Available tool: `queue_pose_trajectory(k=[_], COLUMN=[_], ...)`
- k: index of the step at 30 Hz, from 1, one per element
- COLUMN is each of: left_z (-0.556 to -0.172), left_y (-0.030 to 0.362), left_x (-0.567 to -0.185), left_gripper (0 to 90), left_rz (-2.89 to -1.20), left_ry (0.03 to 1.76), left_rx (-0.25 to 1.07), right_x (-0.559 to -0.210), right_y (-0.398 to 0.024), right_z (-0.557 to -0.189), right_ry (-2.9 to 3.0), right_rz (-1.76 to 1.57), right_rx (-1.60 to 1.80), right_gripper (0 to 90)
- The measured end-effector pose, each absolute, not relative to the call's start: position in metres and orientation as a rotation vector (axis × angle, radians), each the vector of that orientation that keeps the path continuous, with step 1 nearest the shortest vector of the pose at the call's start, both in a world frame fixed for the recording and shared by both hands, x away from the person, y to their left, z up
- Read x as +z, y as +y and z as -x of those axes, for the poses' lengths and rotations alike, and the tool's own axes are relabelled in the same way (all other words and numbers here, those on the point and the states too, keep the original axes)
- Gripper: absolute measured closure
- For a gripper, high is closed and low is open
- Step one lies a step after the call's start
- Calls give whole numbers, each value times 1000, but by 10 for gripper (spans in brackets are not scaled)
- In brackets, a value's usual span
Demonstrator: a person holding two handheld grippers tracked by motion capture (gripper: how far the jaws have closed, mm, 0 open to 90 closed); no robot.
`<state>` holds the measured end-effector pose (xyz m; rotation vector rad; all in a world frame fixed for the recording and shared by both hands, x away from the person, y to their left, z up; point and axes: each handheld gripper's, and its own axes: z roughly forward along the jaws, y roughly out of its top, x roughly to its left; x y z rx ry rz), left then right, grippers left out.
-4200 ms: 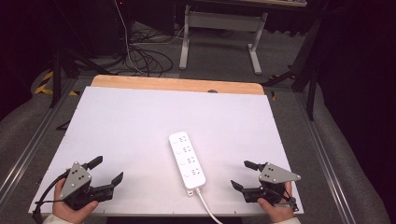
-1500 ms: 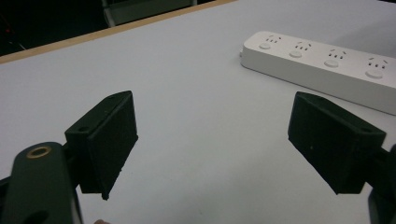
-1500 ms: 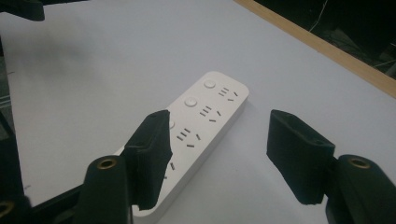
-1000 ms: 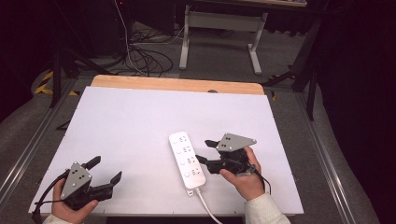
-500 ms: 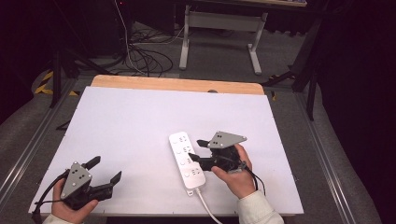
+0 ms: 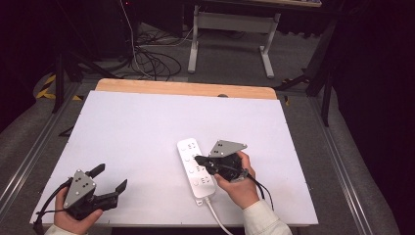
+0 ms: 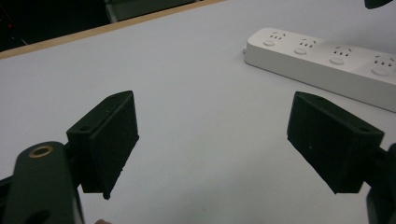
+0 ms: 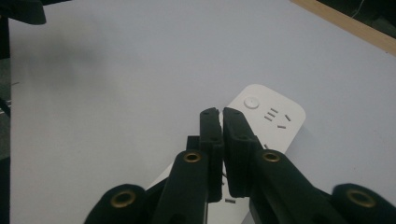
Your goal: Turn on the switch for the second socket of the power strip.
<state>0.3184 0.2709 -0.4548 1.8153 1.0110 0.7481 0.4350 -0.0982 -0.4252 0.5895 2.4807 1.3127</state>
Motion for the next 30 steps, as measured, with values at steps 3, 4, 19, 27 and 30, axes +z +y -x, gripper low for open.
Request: queue_pose_trajectory(k=[3, 4, 19, 27, 30], left_z=[-318, -318, -319, -318, -319], left_y=[271, 271, 271, 271, 271], left_x=[-455, -455, -455, -455, -455], left_gripper=[169, 169, 169, 169, 169], left_rz=[-1816, -1817, -1816, -1816, -1815], left_ry=[1011, 1011, 1012, 1012, 1012], left_rx=[748, 748, 748, 748, 747], right_x=[-427, -429, -448, -456, -458], right_y=[-97, -96, -84, -78, -77], right_z=[-436, -436, -442, -441, -441], right_ry=[2492, 2503, 2578, 2593, 2593], right_rz=[-591, -594, -660, -663, -667], right_rx=[1316, 1317, 1300, 1258, 1236], right_gripper=[900, 900, 900, 900, 900])
